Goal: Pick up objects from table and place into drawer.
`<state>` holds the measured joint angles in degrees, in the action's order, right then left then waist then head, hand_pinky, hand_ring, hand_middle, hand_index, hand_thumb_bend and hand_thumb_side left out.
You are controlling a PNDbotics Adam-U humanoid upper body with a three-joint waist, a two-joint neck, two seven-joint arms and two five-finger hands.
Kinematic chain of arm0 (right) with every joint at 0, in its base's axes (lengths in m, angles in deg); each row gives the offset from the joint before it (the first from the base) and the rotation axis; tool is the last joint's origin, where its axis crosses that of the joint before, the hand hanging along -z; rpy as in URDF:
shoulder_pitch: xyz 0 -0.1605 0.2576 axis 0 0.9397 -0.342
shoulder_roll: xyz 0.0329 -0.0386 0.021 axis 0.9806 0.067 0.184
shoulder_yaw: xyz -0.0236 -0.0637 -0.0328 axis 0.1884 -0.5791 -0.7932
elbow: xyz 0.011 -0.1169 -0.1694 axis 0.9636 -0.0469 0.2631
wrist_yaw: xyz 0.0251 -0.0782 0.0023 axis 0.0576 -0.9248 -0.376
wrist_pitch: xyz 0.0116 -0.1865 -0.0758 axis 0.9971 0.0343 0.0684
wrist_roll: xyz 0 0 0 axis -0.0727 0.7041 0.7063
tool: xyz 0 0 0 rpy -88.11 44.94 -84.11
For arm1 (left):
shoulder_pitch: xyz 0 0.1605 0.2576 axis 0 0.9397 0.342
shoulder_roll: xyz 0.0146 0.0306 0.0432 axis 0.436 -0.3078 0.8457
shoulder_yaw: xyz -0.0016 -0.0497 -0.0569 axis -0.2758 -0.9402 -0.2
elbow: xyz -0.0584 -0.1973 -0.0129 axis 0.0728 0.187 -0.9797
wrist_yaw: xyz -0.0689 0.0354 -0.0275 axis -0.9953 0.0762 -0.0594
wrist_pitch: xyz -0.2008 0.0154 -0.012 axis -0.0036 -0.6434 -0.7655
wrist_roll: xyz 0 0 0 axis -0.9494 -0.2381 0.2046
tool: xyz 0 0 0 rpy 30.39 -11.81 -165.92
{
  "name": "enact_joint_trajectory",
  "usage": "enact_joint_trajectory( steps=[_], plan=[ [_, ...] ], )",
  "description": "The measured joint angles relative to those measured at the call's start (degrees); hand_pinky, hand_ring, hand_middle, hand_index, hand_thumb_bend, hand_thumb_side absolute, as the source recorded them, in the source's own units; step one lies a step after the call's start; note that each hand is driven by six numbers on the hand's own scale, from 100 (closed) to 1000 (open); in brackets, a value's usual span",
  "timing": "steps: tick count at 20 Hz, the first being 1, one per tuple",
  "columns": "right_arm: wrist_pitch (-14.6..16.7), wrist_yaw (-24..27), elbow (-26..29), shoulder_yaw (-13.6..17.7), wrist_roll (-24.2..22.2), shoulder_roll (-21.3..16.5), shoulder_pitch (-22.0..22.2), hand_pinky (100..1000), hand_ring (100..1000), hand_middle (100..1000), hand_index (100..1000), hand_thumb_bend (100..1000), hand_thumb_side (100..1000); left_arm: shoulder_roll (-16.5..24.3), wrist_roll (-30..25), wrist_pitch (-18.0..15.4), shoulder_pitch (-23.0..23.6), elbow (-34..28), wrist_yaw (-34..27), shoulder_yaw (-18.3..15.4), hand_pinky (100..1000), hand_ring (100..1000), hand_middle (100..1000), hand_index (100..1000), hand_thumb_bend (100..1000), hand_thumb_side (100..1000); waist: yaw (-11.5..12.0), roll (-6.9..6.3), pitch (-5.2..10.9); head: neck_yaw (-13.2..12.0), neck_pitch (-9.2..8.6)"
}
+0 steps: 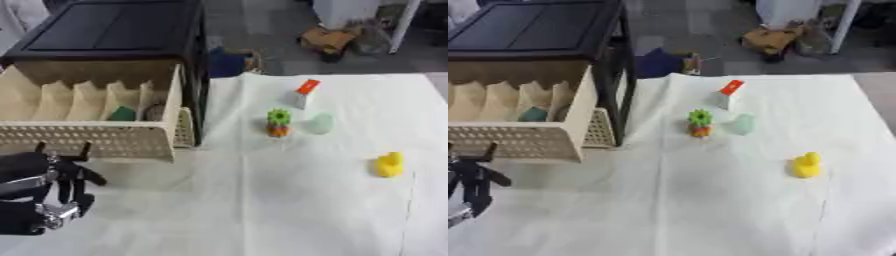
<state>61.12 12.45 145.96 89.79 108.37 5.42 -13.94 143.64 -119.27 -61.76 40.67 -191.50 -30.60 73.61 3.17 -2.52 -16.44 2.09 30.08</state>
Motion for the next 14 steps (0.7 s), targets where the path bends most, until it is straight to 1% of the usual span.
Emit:
enact_joint_trajectory(
  steps=[7, 9, 10, 11, 14],
  plan=[
    [-0.3, 0.0, 0.0, 0.19, -0.18, 0.0, 0.03, 636, 587, 582, 839, 160, 1000, -0.47, -0.45, 1.36, -1.0, 0.0, 2.25, 0.0, 433, 610, 593, 907, 100, 1000, -0.11, -0.05, -0.17, 0.0, -0.28],
    [-0.31, 0.0, 0.0, 0.28, -0.18, 0.0, 0.03, 636, 586, 580, 839, 180, 1000, -0.49, -0.68, 1.8, -1.33, 0.0, 2.81, 0.0, 438, 618, 600, 908, 100, 1000, -0.15, -0.11, -0.21, 0.0, -0.43],
    [-0.32, 0.0, 0.0, 0.28, -0.18, 0.0, 0.03, 636, 586, 578, 839, 193, 1000, -0.49, -0.84, 2.01, -1.35, 0.0, 3.13, 0.0, 445, 626, 609, 911, 100, 1000, -0.17, -0.14, -0.22, 0.0, -0.43],
    [-0.33, 0.0, 0.0, 0.28, -0.19, 0.0, 0.03, 636, 585, 577, 839, 187, 1000, -0.49, -1.0, 2.25, -1.4, 0.0, 3.46, 0.0, 452, 635, 612, 912, 100, 1000, -0.18, -0.14, -0.25, 0.0, -0.44],
    [-0.39, 0.0, 0.0, 0.29, -0.25, 0.0, 0.03, 636, 585, 576, 839, 200, 1000, -0.49, -1.48, 2.81, -1.74, 0.0, 4.26, -0.01, 473, 663, 662, 929, 100, 1000, -0.32, -0.14, -0.37, 0.0, -0.48]
  ],
)
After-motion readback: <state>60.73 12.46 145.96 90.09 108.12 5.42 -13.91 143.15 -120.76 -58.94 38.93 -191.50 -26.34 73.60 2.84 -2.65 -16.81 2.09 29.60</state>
